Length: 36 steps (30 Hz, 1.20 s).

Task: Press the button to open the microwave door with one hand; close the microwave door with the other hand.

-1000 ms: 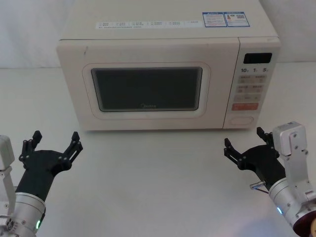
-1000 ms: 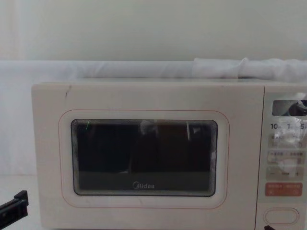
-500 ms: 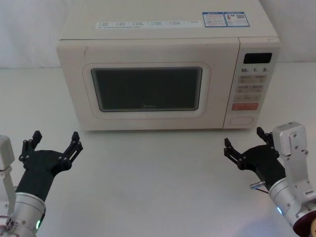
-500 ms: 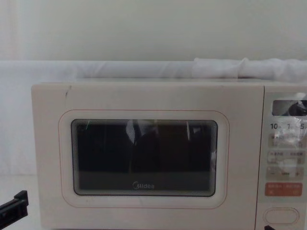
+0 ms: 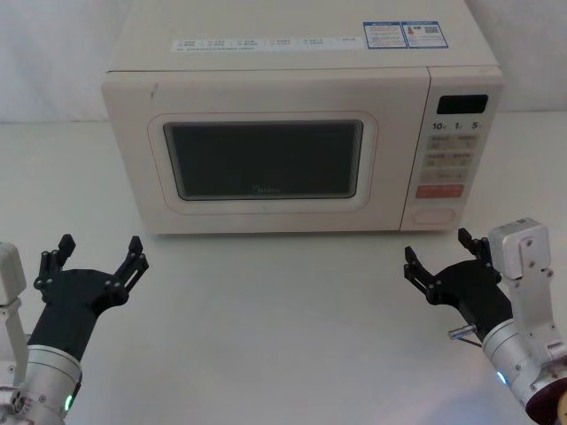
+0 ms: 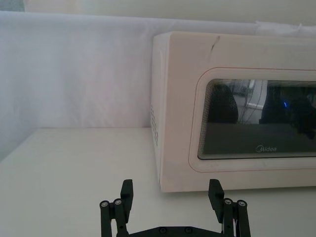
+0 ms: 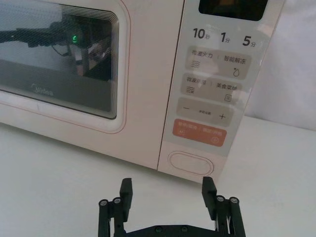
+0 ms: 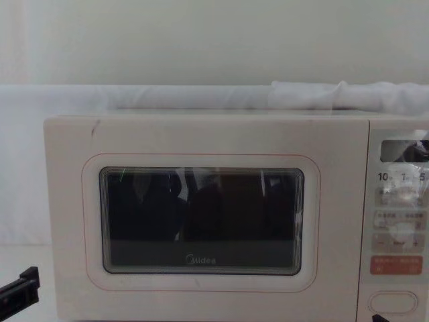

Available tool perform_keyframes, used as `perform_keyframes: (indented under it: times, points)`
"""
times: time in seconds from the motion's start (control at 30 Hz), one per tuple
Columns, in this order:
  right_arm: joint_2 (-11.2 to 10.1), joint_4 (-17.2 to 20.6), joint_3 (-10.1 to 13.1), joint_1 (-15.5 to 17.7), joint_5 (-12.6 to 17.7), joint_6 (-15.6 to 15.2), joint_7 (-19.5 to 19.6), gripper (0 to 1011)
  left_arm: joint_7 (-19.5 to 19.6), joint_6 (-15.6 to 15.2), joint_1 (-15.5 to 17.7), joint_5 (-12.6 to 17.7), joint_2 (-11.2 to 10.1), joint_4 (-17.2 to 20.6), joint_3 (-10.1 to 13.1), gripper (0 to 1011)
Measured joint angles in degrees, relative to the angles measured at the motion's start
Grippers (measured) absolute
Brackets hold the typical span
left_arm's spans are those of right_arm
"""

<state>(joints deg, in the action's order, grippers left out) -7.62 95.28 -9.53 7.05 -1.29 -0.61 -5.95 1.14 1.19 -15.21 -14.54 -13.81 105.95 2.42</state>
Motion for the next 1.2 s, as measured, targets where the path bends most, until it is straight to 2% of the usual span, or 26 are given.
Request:
perform_keyframes:
  times: [0.27, 0.4, 0.43, 0.57, 0.63, 0.77, 0.87, 1.03, 1.2]
  points:
    - [0.00, 0.00, 0.00, 0.00, 0.00, 0.00, 0.00, 739, 0.00, 0.00, 0.00, 0.00, 0.00, 0.00, 0.00, 1001]
    - [0.00, 0.00, 0.00, 0.00, 0.00, 0.00, 0.00, 571, 0.00, 0.00, 0.00, 0.00, 0.00, 0.00, 0.00, 1001]
    - [0.00, 0.00, 0.00, 0.00, 0.00, 0.00, 0.00, 571, 0.00, 0.00, 0.00, 0.00, 0.00, 0.00, 0.00, 1001]
    - [0.00, 0.00, 0.00, 0.00, 0.00, 0.00, 0.00, 429, 0.00, 0.00, 0.00, 0.00, 0.00, 0.00, 0.00, 1001]
    - [0.00, 0.00, 0.00, 0.00, 0.00, 0.00, 0.00, 394, 0.00, 0.00, 0.00, 0.00, 0.00, 0.00, 0.00, 1001]
    - [0.00, 0.00, 0.00, 0.00, 0.00, 0.00, 0.00, 229, 0.00, 0.00, 0.00, 0.00, 0.00, 0.00, 0.00, 1001]
    - [0.00, 0.00, 0.00, 0.00, 0.00, 0.00, 0.00, 168, 0.00, 0.00, 0.00, 0.00, 0.00, 0.00, 0.00, 1001]
    - [0.00, 0.00, 0.00, 0.00, 0.00, 0.00, 0.00, 0, 0.00, 0.00, 0.00, 0.00, 0.00, 0.00, 0.00, 1001]
    - [0.00, 0.00, 0.00, 0.00, 0.00, 0.00, 0.00, 0, 0.00, 0.00, 0.00, 0.00, 0.00, 0.00, 0.00, 1001]
